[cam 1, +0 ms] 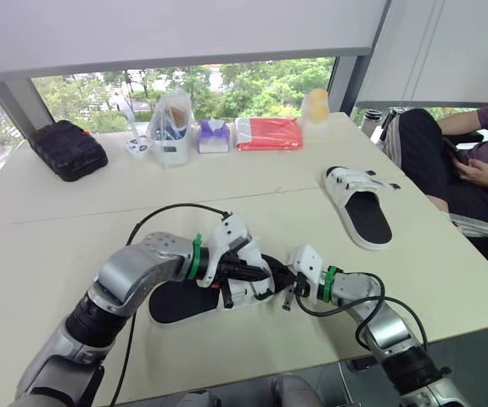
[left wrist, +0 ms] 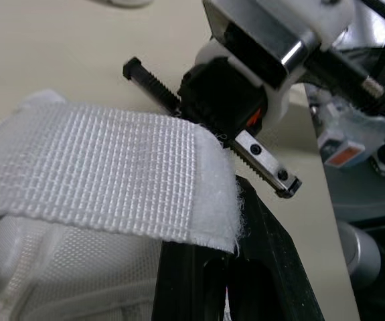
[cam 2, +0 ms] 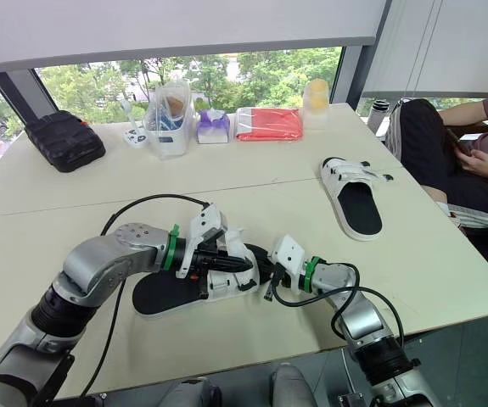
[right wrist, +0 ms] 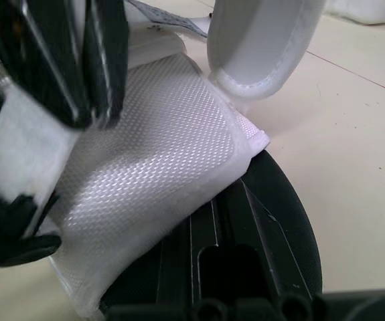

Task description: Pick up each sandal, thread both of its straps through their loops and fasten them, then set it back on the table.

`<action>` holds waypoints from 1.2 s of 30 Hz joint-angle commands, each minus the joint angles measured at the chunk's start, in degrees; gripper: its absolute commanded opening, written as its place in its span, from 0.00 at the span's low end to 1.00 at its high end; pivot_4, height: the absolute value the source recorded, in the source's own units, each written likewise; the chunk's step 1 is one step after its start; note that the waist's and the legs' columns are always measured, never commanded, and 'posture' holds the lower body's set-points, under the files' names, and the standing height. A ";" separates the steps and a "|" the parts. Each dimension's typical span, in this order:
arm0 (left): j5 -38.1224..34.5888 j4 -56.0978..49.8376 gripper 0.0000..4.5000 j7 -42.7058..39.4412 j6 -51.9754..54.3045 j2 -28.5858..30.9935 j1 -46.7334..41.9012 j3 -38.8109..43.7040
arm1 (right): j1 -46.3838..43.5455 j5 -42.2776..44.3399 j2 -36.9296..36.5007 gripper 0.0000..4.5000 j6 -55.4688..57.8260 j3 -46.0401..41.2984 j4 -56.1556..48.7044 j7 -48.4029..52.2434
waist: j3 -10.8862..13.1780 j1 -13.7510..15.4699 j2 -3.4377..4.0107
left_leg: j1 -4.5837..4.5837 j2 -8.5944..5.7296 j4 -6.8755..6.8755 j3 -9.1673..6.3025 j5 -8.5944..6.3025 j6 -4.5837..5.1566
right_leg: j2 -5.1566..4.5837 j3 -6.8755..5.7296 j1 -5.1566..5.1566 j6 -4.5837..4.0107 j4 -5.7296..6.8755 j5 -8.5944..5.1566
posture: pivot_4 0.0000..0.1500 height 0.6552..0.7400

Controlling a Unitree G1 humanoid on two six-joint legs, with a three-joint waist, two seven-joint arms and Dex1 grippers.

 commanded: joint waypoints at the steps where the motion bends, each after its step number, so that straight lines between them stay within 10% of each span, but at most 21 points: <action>1: 1.38 -1.43 0.01 -1.28 -1.75 1.23 0.62 -1.28 | 1.31 -2.23 0.62 0.00 2.40 2.59 2.93 -0.10 | 0.00 -0.01 0.00 | 0.00 0.03 -0.01 0.00 0.00 0.00 | 0.02 0.00 0.00 0.00 0.00 0.00 | 1.00 1.00; 15: -0.60 -3.67 0.01 -3.40 -3.36 0.66 3.07 -0.39 | 1.58 -2.19 0.60 0.00 2.56 2.62 2.71 -0.23 | 0.00 0.06 0.00 | 0.00 0.07 -0.01 0.01 0.00 0.00 | 0.04 -0.01 0.01 -0.10 0.00 -0.06 | 1.00 1.00; 22: -1.50 -4.15 0.57 -2.71 -4.47 5.05 5.02 7.11 | 3.74 0.92 0.78 0.00 6.55 0.30 -0.31 -1.11 | 0.00 0.22 0.01 | -0.02 0.07 0.00 0.00 0.00 0.00 | 0.04 -0.01 -0.01 -0.11 0.00 -0.06 | 1.00 1.00; 36: -12.82 -13.49 0.57 -13.28 0.05 18.48 12.44 13.13 | 12.94 4.62 5.26 0.00 28.02 -1.81 -18.14 -14.61 | 0.01 0.41 0.04 | -1.02 -0.17 0.03 -0.01 -0.08 -0.02 | -0.25 -0.02 -0.98 -0.09 -0.03 0.06 | 1.00 1.00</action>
